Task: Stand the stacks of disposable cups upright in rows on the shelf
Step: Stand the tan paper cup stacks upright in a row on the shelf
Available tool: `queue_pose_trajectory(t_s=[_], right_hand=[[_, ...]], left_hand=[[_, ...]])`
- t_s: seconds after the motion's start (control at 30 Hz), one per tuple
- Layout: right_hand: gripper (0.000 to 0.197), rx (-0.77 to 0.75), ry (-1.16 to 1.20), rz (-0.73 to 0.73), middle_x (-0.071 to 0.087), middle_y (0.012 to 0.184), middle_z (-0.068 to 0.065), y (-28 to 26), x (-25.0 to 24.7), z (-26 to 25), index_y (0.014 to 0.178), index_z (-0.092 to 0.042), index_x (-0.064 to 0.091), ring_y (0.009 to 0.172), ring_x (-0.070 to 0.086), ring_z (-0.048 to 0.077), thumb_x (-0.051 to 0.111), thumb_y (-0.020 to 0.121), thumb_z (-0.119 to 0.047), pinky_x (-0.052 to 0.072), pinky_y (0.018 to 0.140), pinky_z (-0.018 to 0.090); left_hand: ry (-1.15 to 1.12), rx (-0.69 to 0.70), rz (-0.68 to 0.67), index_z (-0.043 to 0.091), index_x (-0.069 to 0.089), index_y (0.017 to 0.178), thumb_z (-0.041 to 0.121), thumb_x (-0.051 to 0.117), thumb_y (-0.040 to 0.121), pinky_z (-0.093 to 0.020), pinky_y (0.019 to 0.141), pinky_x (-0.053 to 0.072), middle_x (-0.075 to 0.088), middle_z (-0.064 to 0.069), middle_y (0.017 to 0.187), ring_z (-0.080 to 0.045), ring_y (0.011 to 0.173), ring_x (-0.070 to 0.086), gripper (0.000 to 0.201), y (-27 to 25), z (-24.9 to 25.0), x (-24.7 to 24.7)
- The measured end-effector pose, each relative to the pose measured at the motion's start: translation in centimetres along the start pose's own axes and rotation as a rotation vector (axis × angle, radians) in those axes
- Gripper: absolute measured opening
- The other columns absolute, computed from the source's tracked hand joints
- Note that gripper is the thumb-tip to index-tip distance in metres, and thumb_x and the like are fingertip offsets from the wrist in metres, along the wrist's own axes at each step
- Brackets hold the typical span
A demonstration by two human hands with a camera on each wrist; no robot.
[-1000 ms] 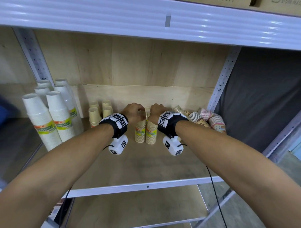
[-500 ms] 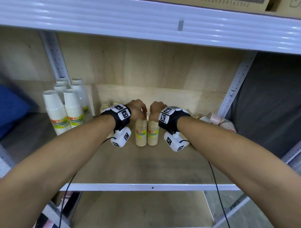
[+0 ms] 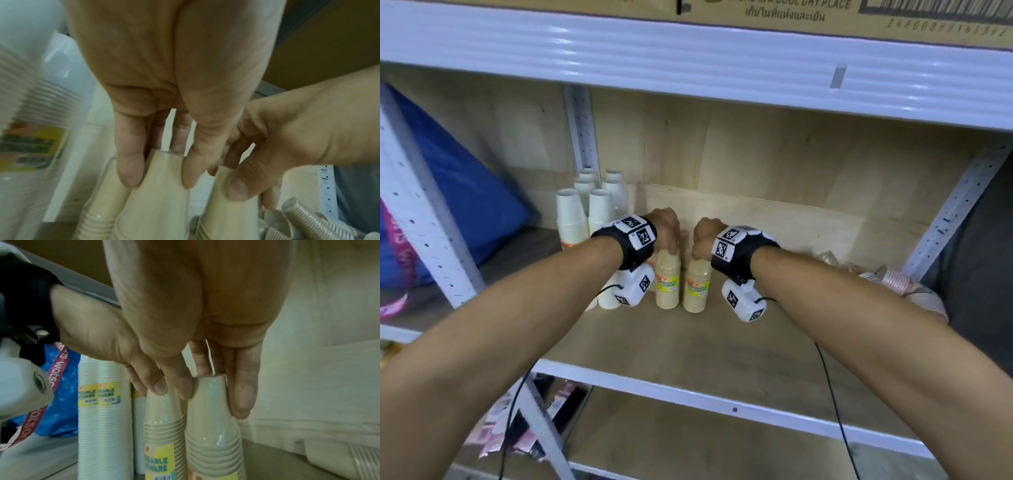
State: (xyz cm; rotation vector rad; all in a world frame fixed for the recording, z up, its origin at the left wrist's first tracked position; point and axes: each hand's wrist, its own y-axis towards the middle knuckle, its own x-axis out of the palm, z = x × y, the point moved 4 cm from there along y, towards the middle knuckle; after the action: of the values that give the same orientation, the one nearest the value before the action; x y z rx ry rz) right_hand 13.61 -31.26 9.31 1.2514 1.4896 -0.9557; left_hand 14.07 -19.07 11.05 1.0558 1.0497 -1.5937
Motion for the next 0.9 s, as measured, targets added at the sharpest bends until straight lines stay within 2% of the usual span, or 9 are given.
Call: queue_pose_trajectory(t_s=[0.1, 0.2, 0.3, 0.43, 0.57, 0.63, 0.73, 0.8, 0.9], right_hand=[[0.014, 0.014, 0.007, 0.006, 0.050, 0.081, 0.004, 0.4, 0.2, -1.5, 0.081, -0.013, 0.057, 0.078, 0.047, 0.021, 0.067, 0.086, -0.020, 0.036, 0.060, 0.023], [0.032, 0.010, 0.015, 0.008, 0.050, 0.073, 0.006, 0.8, 0.5, -2.7, 0.062, -0.011, 0.042, 0.074, 0.054, 0.023, 0.066, 0.083, -0.015, 0.029, 0.047, 0.021], [0.023, -0.014, 0.028, -0.041, 0.057, 0.078, 0.007, 1.0, 0.8, -3.4, 0.066, -0.015, 0.048, 0.076, 0.063, 0.027, 0.068, 0.076, -0.017, 0.043, 0.058, 0.026], [0.023, -0.035, 0.058, -0.052, 0.052, 0.069, 0.000, 1.1, 1.2, -3.6, 0.066, -0.020, 0.048, 0.074, 0.058, 0.025, 0.068, 0.077, -0.016, 0.042, 0.063, 0.028], [0.016, -0.028, 0.037, -0.046, 0.056, 0.083, 0.005, 1.3, 1.9, -3.7, 0.090, -0.011, 0.059, 0.076, 0.058, 0.026, 0.069, 0.079, -0.016, 0.043, 0.065, 0.027], [0.021, -0.028, 0.033, -0.034, 0.057, 0.085, 0.006, 1.5, 2.0, -3.7, 0.099, -0.008, 0.063, 0.077, 0.058, 0.025, 0.069, 0.079, -0.015, 0.043, 0.065, 0.026], [0.022, -0.026, 0.039, -0.036, 0.058, 0.088, 0.006, 1.8, 2.2, -3.5, 0.101, -0.008, 0.066, 0.078, 0.057, 0.024, 0.068, 0.080, -0.014, 0.042, 0.066, 0.025], [0.024, -0.024, 0.041, -0.038, 0.059, 0.090, 0.007, 1.9, 2.2, -3.3, 0.102, -0.007, 0.066, 0.079, 0.058, 0.025, 0.069, 0.079, -0.014, 0.043, 0.066, 0.026], [0.027, -0.027, 0.059, -0.038, 0.066, 0.097, 0.010, 2.1, 1.9, -3.2, 0.101, -0.007, 0.067, 0.085, 0.065, 0.028, 0.070, 0.076, -0.017, 0.051, 0.067, 0.029]], left_hand=[[-0.006, -0.027, 0.030, -0.002, 0.070, 0.106, 0.006, 0.075, 0.078, -0.025, 0.059, 0.050, 0.069, -0.013, 0.100, -0.019, 0.075, 0.060, 0.029, -0.4, -1.2, -0.1], [0.004, -0.050, 0.065, -0.001, 0.069, 0.109, 0.007, 0.074, 0.080, -0.029, 0.067, 0.052, 0.069, -0.013, 0.110, -0.020, 0.086, 0.060, 0.030, -0.8, -2.0, -0.1], [0.014, -0.067, 0.074, 0.000, 0.067, 0.117, 0.010, 0.073, 0.084, -0.028, 0.072, 0.047, 0.066, -0.014, 0.120, -0.024, 0.101, 0.063, 0.034, -1.3, -2.5, -0.1], [0.014, -0.038, 0.122, -0.002, 0.062, 0.125, 0.010, 0.067, 0.089, -0.020, 0.055, 0.038, 0.061, -0.015, 0.126, -0.025, 0.110, 0.059, 0.037, -2.0, -2.6, 0.0], [-0.016, -0.047, 0.136, -0.001, 0.062, 0.125, 0.008, 0.066, 0.090, -0.025, 0.073, 0.040, 0.061, -0.016, 0.126, -0.024, 0.106, 0.059, 0.036, -2.0, -2.9, 0.3], [-0.022, -0.043, 0.125, -0.001, 0.063, 0.124, 0.007, 0.067, 0.089, -0.025, 0.074, 0.041, 0.062, -0.017, 0.124, -0.023, 0.102, 0.058, 0.036, -2.0, -3.0, 0.5], [-0.014, -0.021, 0.120, -0.002, 0.063, 0.123, 0.008, 0.068, 0.088, -0.027, 0.077, 0.044, 0.062, -0.016, 0.124, -0.028, 0.113, 0.059, 0.036, -1.8, -3.2, 0.7], [-0.012, -0.008, 0.120, -0.001, 0.064, 0.122, 0.007, 0.068, 0.087, -0.029, 0.081, 0.046, 0.062, -0.015, 0.124, -0.028, 0.114, 0.059, 0.035, -1.7, -3.3, 0.7], [-0.055, 0.000, 0.131, 0.003, 0.067, 0.118, 0.004, 0.068, 0.086, -0.026, 0.077, 0.045, 0.063, -0.011, 0.121, -0.025, 0.111, 0.059, 0.032, -1.3, -3.4, 0.4]])
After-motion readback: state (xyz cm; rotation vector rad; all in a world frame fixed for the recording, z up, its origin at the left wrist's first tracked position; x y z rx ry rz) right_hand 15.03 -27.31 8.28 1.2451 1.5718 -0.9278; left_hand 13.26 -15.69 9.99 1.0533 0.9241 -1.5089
